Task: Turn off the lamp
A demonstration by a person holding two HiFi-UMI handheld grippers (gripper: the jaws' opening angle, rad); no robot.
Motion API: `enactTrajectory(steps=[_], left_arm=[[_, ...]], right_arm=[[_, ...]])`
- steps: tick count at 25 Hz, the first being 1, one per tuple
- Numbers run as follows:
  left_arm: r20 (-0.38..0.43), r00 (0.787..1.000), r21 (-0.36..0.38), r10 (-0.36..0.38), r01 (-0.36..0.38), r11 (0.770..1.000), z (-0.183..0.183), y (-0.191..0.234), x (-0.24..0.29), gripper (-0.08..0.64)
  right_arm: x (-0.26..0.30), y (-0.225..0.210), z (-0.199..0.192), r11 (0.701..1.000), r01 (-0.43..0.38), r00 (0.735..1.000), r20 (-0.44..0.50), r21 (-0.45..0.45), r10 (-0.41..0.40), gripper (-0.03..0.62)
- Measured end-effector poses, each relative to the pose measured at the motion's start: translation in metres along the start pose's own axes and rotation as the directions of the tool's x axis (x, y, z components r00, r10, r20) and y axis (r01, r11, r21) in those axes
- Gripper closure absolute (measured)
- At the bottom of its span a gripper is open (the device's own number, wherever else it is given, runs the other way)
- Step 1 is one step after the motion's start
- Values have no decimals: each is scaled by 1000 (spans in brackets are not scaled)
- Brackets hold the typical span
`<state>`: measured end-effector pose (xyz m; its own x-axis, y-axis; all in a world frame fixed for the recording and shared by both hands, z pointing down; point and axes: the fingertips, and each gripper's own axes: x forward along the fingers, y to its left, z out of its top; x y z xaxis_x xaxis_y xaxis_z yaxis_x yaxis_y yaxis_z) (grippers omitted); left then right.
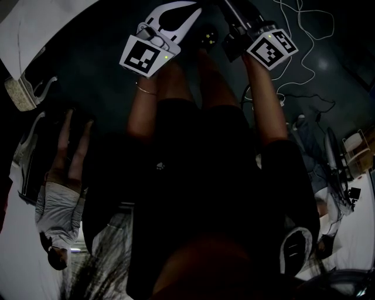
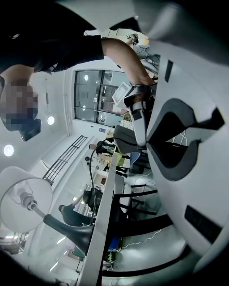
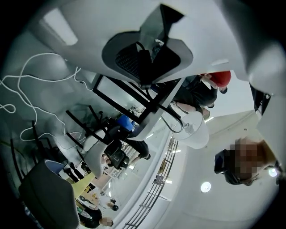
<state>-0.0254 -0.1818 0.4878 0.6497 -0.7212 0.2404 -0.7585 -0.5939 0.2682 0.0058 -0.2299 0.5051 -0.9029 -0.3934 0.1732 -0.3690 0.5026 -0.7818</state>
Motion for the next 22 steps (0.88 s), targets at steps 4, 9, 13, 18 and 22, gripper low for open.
enactTrajectory(steps=[4, 9, 13, 18, 22], left_arm=[[-3, 1000, -1, -9, 9, 1000, 1, -2, 1, 551], [-2, 1000, -11, -5, 5, 1000, 1, -1, 3, 551], [4, 1000, -22, 5, -5, 1000, -1, 5, -1, 551], [6, 1000, -11, 6, -5, 1000, 7, -2, -11, 551], [6, 1000, -14, 14, -14, 1000, 6, -4, -8, 551]], right_arm=[[4, -12, -13, 997, 43, 999, -20, -68, -44, 522], [7, -28, -23, 987, 77, 995, -46, -140, -84, 522], [13, -36, -30, 980, 101, 993, -47, -169, -111, 522], [8, -32, -36, 967, 131, 988, -58, -217, -147, 522], [1, -44, -44, 960, 153, 982, -76, -235, -175, 522]])
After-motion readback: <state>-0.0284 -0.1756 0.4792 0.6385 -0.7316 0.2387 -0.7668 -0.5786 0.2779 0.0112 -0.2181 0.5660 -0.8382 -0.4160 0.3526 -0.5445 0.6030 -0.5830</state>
